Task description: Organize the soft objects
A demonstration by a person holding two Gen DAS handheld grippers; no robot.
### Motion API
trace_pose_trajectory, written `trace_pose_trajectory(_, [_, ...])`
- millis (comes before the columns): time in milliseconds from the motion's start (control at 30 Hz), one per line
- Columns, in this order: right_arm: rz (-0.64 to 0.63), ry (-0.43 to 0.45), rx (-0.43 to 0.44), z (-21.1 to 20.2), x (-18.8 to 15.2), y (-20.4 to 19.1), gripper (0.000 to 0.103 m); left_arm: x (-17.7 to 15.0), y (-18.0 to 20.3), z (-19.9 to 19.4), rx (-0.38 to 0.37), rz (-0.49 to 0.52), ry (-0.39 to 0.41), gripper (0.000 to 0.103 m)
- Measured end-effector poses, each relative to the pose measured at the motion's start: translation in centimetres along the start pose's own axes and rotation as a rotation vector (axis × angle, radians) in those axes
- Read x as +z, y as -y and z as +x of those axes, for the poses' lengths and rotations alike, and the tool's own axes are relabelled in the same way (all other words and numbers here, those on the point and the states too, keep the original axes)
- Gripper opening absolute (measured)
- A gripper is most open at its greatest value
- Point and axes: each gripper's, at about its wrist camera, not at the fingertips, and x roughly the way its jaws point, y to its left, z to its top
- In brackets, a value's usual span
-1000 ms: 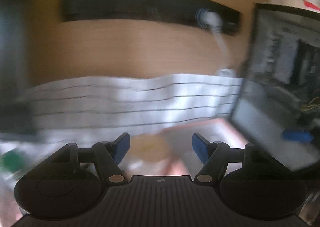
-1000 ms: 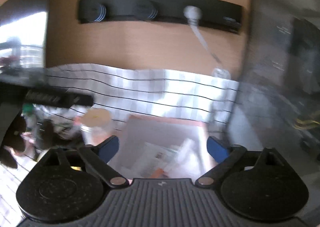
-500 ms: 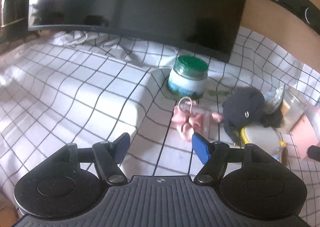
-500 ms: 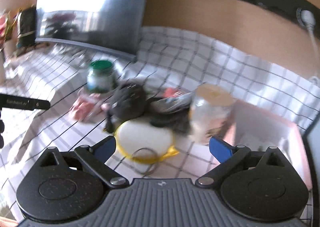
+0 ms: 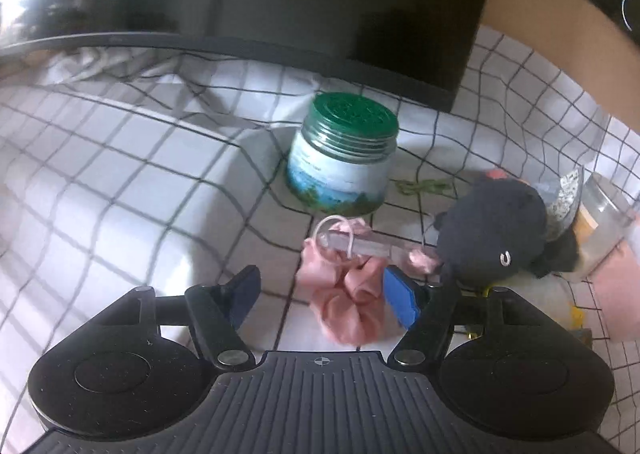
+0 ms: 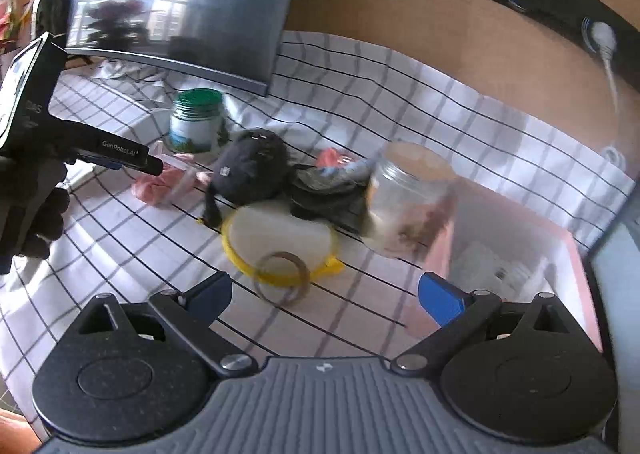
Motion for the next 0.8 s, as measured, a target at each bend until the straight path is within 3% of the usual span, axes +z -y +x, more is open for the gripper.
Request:
trace_pose_trajectory(67, [0.018,-0.009,-0.018,0.0,-0.3,0.6,0.1,0.0,0.3,0.9,-0.01,0.024,-0.02,0.067])
trace_pose_trajectory(133, [0.029,-0.014,-0.03,0.0,-0.5,1.0,0.1,0.0,0.6,1.6,-0.017,0.042,-0.044,0.045])
trace_pose_trajectory(267, [0.04,-0.015,-0.04,-0.1,-0.8,1.5,0.1,0.0,0.6,2.0,-0.019,0.05,-0.05,0.043])
trace_pose_trajectory(467, [0.042,-0.022,-0.025,0.7,-0.6,1.2,0.1,0.6,-0.6,1.9,-0.054,-0.043,-0.063,0.043])
trace_pose_trajectory(500, [0.036,-0.019,-0.019,0.8,-0.5,1.0,0.1,0.6,-0.7,1.9,-0.055,-0.046,-0.06,0.035])
trace_pose_trajectory(533, [0.026,-0.013,-0.01,0.9,-0.3,0.8,0.1,0.5,-0.9,1.8,-0.051,-0.049,-0.059,0.017])
trace_pose_trajectory(633, [-0.009,0.006,0.02,1.2,0.5,0.1,0.1,0.1,-2.4,1.0,-0.089,-0.116,-0.066,0.014])
trace_pose_trajectory(800, [-0.067,0.026,0.11,2.8,2.8,-2.4,0.1,-1.0,-4.2,-3.8,-0.005,-0.091,0.035,0.012])
